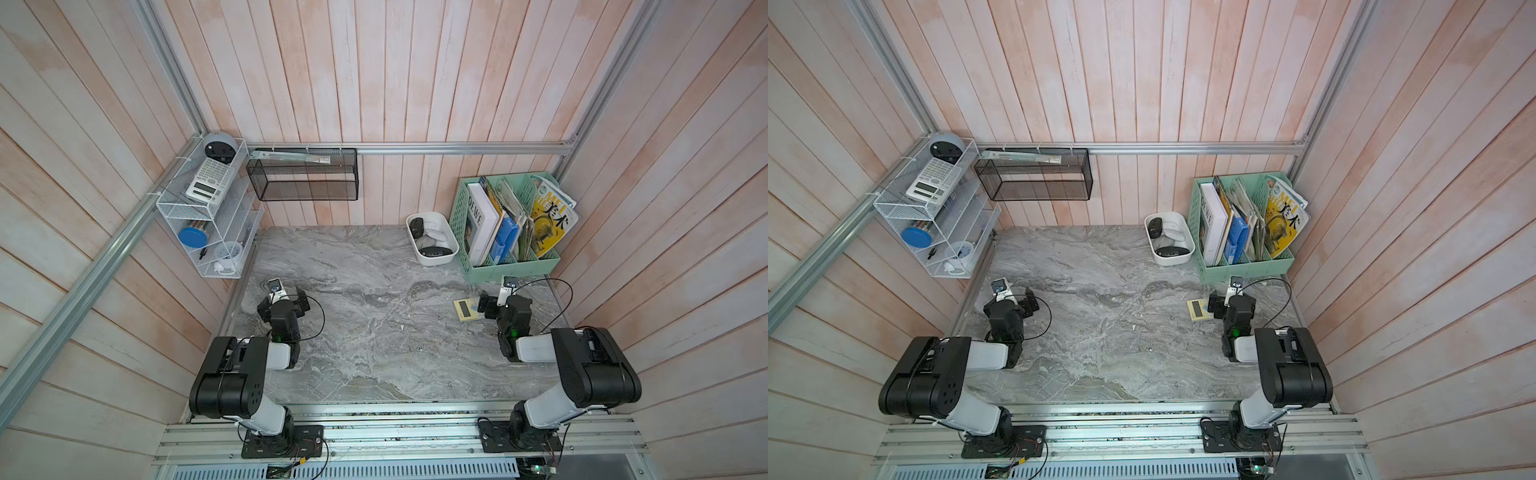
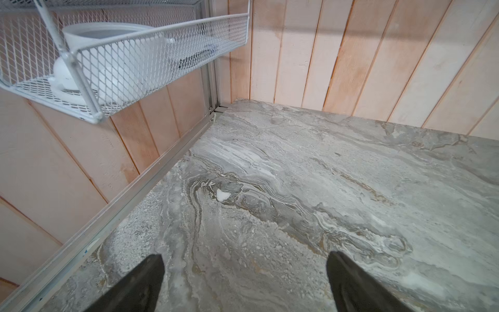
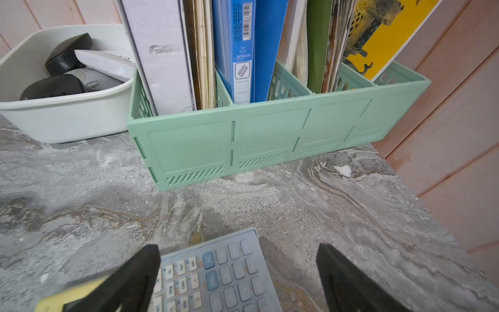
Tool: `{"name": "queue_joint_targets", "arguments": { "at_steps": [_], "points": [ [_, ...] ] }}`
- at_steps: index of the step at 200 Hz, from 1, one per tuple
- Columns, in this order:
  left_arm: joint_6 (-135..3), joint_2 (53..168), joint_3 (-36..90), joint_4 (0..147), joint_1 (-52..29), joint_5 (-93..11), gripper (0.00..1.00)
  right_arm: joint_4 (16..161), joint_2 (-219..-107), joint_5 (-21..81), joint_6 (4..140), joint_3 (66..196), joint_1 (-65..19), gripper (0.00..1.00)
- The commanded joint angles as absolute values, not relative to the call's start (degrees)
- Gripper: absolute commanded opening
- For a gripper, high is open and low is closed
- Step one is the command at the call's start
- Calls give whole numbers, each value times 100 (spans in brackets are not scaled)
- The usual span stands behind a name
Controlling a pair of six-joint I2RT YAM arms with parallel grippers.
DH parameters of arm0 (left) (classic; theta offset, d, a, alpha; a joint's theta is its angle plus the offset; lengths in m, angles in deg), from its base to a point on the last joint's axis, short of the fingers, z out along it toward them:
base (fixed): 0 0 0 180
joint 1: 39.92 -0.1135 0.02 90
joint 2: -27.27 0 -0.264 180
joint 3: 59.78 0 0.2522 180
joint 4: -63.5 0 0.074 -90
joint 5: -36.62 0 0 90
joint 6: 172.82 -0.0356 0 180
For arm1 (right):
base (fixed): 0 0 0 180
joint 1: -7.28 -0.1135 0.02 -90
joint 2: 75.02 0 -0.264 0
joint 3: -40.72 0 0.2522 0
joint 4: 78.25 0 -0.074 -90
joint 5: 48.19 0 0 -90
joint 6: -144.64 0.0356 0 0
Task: Take out the mouse from the storage box
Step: Move the storage box to the center of the board.
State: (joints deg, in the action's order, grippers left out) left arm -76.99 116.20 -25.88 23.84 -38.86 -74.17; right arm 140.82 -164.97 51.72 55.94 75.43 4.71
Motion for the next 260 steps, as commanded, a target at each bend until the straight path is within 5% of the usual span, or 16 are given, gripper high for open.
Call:
{"name": "queue_joint_targets", "arguments": {
  "at_steps": [1,130,169,189,218,245,260],
  "points": [
    [-7675,11669,-2525,2292,-3878,-7394,100,14101,-16439,5069,5649,7600,502,98],
    [-7798,11634,-3038,1326,-3874,-7128,100,14145,-16387,4854,5586,7551,503,97],
    [-8511,10459,-3578,1169,-3117,-7860,100,13552,-15055,4233,5036,7243,248,97],
    [-8655,9312,-3607,1967,-2621,-8118,100,13124,-14208,4591,4989,7087,-122,97],
    [-7161,7648,-2891,4719,-2552,-7912,100,11304,-12860,4412,5921,7545,-426,98],
    [-5024,7143,-1983,7315,-2568,-8328,100,9213,-11944,4585,7458,8212,-412,98],
    [-4742,7114,-1549,8487,-2669,-7731,100,8414,-11600,4930,8337,8326,-320,98]
  ]
}}
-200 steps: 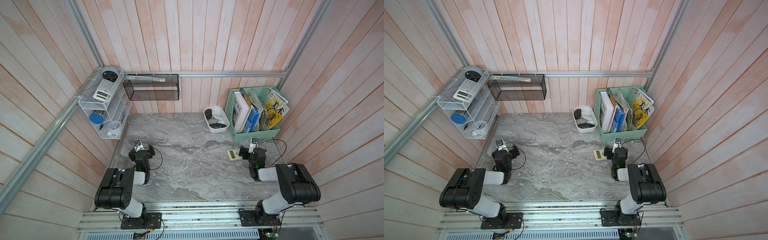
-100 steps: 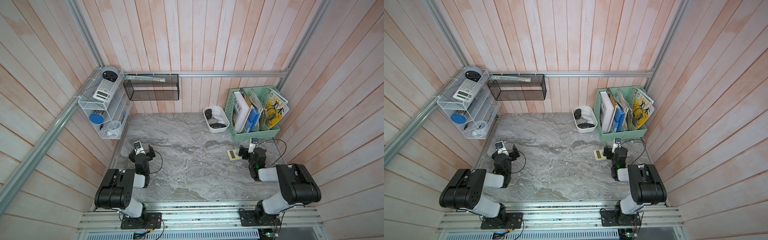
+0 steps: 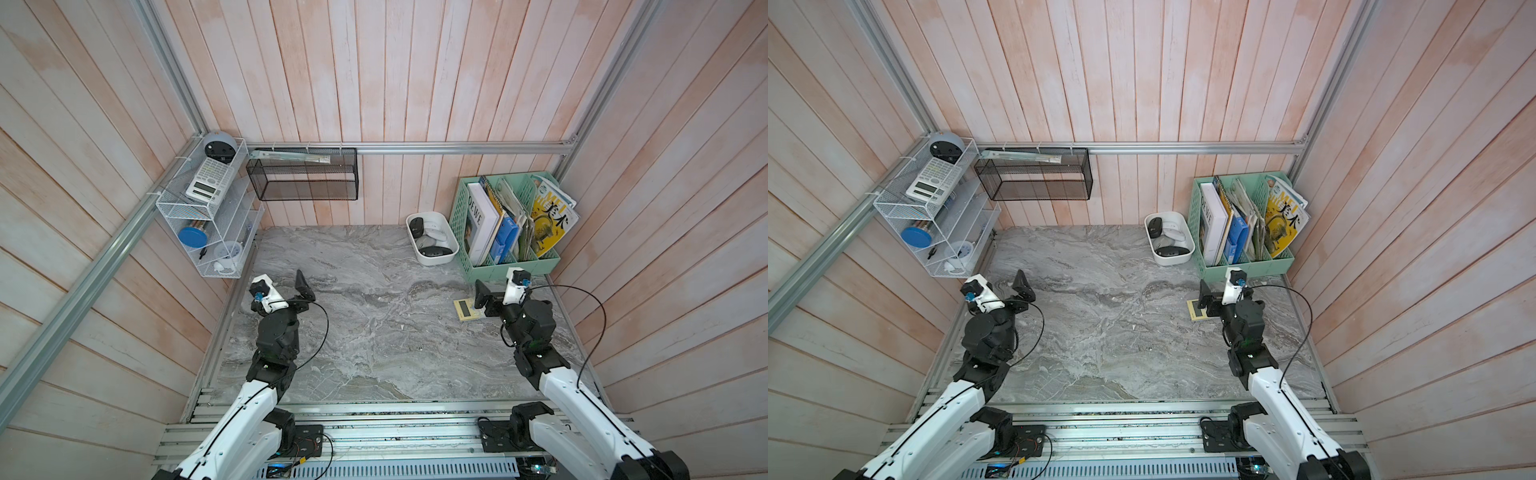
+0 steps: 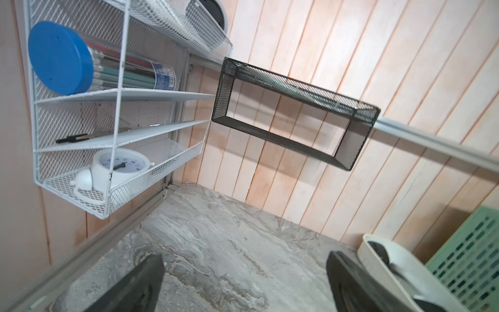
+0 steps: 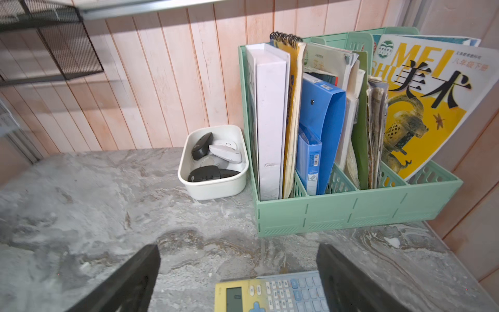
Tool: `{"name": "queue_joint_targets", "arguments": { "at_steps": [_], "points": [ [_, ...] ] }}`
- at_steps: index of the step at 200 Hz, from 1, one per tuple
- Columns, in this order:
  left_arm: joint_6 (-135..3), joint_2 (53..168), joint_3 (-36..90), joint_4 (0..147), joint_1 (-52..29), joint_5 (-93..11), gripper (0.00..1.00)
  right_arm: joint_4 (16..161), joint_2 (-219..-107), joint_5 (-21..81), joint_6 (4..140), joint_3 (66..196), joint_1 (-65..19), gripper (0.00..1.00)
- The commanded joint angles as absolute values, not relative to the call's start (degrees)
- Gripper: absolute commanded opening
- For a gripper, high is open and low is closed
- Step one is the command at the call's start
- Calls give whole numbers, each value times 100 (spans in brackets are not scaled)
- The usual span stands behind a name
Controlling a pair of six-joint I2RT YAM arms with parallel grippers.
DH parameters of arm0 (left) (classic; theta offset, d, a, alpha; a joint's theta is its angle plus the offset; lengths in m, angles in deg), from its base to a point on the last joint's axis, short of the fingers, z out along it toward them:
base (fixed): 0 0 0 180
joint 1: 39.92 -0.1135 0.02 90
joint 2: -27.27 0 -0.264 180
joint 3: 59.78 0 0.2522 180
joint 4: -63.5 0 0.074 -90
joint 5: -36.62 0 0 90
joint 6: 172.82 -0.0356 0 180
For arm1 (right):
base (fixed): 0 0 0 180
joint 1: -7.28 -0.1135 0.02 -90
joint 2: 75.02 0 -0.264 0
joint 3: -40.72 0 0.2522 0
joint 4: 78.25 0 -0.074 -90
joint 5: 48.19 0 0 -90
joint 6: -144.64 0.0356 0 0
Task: Take out the mouse from the storage box
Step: Move the storage box to the center of the board.
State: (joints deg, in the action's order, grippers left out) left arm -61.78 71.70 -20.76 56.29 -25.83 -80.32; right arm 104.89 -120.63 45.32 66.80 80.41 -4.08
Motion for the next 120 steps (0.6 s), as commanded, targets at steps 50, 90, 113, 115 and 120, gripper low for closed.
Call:
{"name": "queue_joint_targets", "arguments": {
  "at_steps": [50,90,113,115,120],
  "points": [
    [-4677,6604,-1449,9943,-3024,-6336,100,8018,-11840,3855,8235,8777,-112,98],
    [-4929,6500,-1768,9825,-3034,-6179,100,7894,-12987,4699,7723,9659,-985,98],
    [-4992,6703,-1931,9528,-3034,-5997,100,7833,-14154,5047,7464,10483,-1397,98],
    [-4994,6714,-1963,9493,-3034,-5986,100,7828,-14261,5063,7452,10578,-1412,98],
    [-4982,6737,-2022,9403,-3034,-5955,100,7819,-14524,5101,7414,10780,-1461,98]
  ]
}}
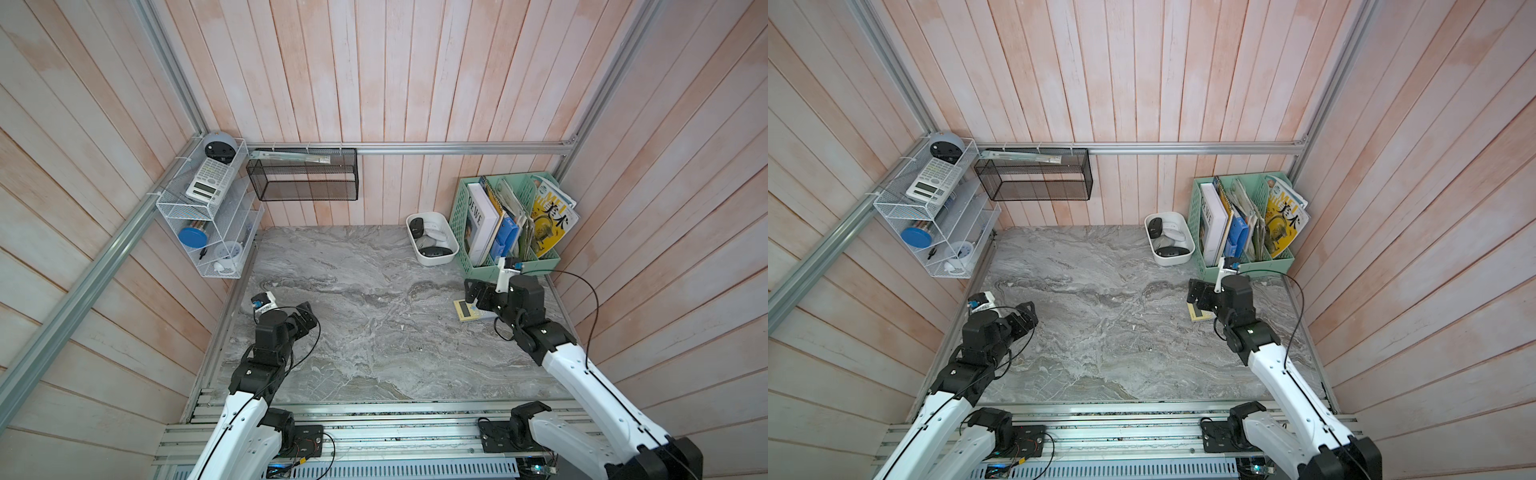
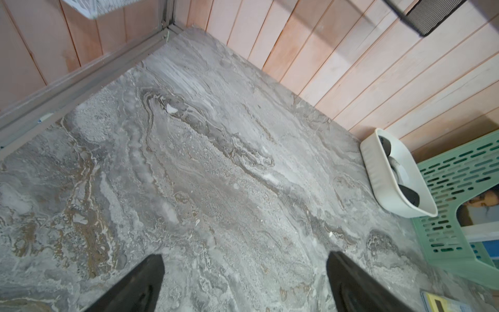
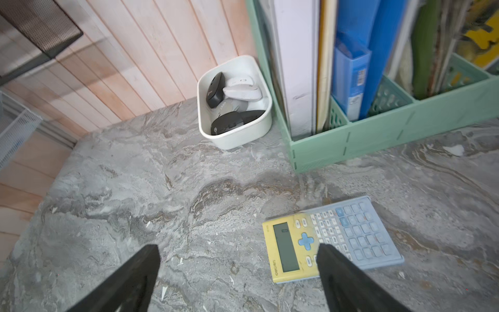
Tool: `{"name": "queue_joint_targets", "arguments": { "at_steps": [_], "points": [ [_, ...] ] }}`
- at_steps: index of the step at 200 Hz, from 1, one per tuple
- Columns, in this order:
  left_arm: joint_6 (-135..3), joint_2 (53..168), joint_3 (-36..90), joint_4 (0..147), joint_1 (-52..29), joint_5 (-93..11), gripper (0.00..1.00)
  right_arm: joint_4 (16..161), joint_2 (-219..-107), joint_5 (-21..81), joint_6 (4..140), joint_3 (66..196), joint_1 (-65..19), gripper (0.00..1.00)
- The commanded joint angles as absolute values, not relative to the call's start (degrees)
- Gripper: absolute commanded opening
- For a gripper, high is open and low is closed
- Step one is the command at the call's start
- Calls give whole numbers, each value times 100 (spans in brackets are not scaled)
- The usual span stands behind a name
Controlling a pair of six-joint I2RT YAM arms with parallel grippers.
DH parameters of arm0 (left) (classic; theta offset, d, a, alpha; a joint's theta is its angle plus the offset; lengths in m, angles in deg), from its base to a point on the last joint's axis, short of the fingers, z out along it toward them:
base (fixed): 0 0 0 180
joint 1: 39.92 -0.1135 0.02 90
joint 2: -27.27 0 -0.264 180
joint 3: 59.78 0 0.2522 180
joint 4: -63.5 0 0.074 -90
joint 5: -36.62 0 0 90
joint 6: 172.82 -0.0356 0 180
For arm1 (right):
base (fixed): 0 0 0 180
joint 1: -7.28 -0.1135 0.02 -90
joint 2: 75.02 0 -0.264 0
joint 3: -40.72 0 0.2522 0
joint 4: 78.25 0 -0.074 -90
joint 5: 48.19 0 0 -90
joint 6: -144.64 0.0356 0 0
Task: Take out the mouse from the storage box
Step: Move the storage box to the center of the board.
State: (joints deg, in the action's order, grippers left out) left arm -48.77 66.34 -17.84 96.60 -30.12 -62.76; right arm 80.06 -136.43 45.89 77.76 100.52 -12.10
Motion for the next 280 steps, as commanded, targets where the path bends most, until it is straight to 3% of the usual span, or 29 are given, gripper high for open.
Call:
{"name": "queue_joint_targets", "arguments": {
  "at_steps": [1,47,104,166,218,280],
  "points": [
    [-4975,6745,-2033,9391,-3034,-5954,100,7816,-14550,5103,7410,10817,-1470,97],
    [-5006,6607,-2039,9511,-3016,-6078,100,7547,-16734,4994,7323,12605,-1601,96],
    [-5003,6602,-2053,9484,-3000,-6156,100,6606,-18844,4704,7222,14896,-1680,87],
    [-5006,6738,-2031,9424,-2988,-6083,100,5457,-20543,4455,6963,17154,-1723,73],
    [-5009,6827,-2036,9362,-2981,-6042,100,4535,-21617,4556,6771,18818,-1726,68],
    [-5011,6863,-2027,9364,-2981,-6024,100,3906,-22397,4593,6651,19948,-1724,57]
  ]
}}
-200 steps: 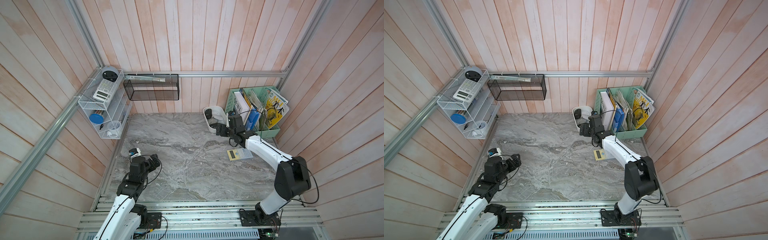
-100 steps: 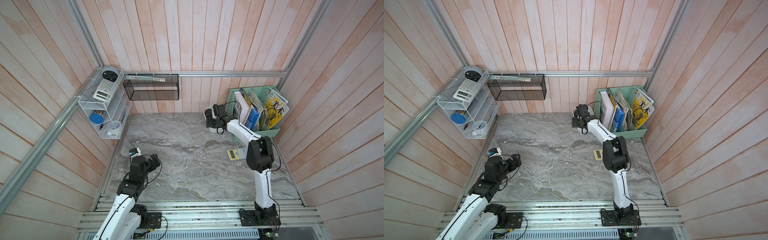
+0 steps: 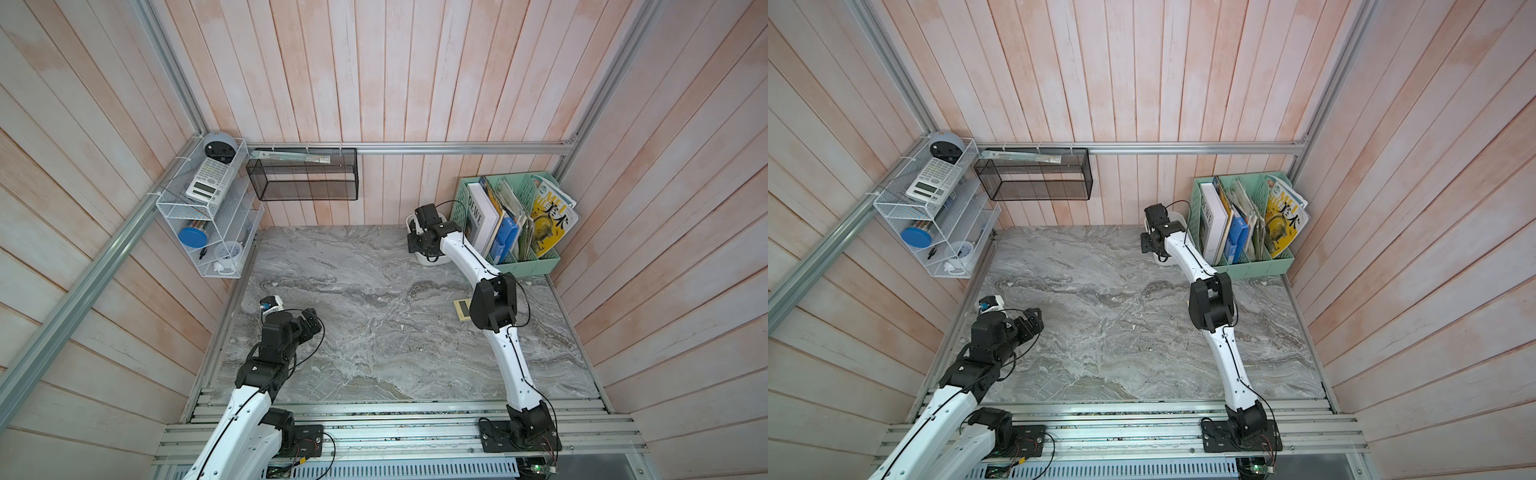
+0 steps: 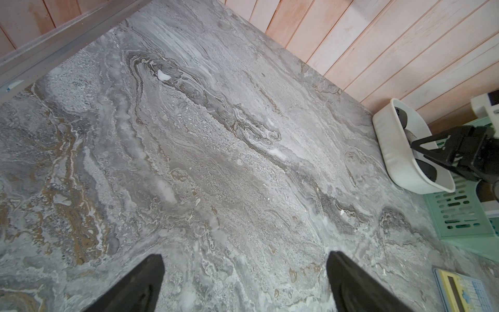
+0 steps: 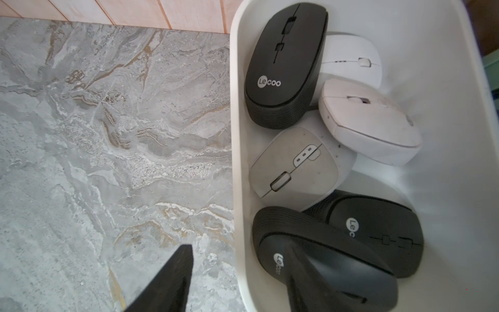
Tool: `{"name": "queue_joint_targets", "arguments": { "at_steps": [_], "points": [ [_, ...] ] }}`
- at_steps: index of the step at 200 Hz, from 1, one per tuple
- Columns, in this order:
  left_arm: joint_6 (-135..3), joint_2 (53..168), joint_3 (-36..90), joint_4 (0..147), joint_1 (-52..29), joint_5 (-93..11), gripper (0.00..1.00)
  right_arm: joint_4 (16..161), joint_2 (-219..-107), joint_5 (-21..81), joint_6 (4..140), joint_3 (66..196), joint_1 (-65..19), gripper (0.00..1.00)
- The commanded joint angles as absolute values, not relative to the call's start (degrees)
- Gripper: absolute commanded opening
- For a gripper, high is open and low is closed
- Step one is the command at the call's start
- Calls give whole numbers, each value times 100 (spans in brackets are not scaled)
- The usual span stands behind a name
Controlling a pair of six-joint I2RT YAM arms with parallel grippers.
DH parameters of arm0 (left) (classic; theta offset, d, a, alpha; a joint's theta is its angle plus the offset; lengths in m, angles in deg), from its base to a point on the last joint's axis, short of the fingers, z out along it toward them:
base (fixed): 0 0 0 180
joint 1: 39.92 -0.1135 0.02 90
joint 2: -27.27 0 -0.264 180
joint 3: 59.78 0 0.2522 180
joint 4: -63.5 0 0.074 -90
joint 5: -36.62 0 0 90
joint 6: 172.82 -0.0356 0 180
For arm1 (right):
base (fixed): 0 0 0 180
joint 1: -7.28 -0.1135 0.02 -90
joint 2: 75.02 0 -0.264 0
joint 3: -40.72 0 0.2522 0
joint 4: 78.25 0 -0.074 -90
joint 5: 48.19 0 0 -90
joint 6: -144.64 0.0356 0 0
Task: Take out the mouse from the storage box
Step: Move the storage box to the center of the board.
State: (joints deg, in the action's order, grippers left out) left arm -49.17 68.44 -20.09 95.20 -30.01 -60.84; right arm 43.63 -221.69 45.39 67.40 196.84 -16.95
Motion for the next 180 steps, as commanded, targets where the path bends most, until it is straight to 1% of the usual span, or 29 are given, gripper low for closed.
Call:
{"name": "queue_joint_targets", "arguments": {
  "at_steps": [1,36,47,86,106,124,160,180],
  "points": [
    [-5011,6863,-2027,9363,-2981,-6023,100,3905,-22398,4589,6651,19953,-1724,57],
    [-5003,6886,-2018,9358,-2982,-5991,100,3891,-22487,4604,6633,19955,-1738,51],
    [-5004,6892,-2017,9352,-2982,-5985,100,3864,-22518,4597,6616,19967,-1743,45],
    [-5002,6903,-2015,9344,-2981,-5993,100,3798,-22542,4734,6508,19962,-1839,30],
    [-4998,6912,-2010,9359,-2981,-6001,100,3781,-22554,4810,6458,19976,-1886,29],
    [-5012,6895,-2000,9379,-2985,-6008,100,3745,-22573,4816,6457,19994,-1918,23],
    [-5005,6839,-1993,9414,-2981,-6041,100,3666,-22584,4945,6380,20010,-2005,21],
    [-5010,6834,-1992,9417,-2981,-6044,100,3589,-22589,4987,6339,20004,-2079,16]
  ]
}}
